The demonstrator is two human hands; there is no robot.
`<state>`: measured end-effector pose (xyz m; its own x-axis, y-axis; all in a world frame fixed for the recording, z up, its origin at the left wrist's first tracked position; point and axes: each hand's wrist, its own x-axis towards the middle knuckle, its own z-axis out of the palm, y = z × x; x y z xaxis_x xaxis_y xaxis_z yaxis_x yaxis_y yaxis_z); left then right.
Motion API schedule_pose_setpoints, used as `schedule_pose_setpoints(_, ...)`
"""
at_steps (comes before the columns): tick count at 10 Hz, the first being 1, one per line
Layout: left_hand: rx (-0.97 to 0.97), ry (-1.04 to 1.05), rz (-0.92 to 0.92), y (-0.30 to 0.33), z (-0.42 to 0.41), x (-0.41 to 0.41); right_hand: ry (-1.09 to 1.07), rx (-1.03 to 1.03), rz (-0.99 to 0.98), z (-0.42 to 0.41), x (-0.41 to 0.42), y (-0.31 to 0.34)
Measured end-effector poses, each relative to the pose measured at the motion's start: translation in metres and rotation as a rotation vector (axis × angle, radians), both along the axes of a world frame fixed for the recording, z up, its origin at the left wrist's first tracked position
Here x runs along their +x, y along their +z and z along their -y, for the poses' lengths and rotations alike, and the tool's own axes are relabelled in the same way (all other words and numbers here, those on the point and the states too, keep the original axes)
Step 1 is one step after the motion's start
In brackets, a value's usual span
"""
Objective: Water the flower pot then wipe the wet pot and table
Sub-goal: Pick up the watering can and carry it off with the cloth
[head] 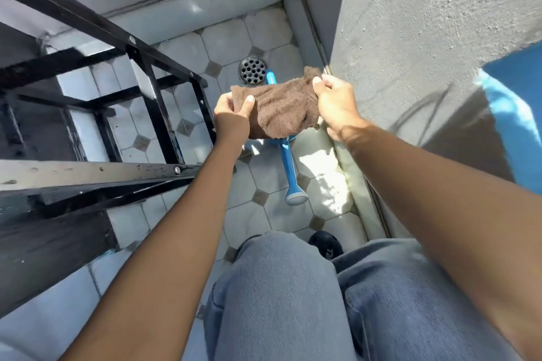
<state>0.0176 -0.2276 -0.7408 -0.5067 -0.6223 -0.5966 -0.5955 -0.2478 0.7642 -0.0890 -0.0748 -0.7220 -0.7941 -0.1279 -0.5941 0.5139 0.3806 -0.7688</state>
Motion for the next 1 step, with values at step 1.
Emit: schedule_pose_setpoints(1, -0.023, -0.133, 0.079, -0.0015, -0.0007, -0.0029, 0.020, 0.034, 0.018, -0.0036, 0.0087, -0.0091)
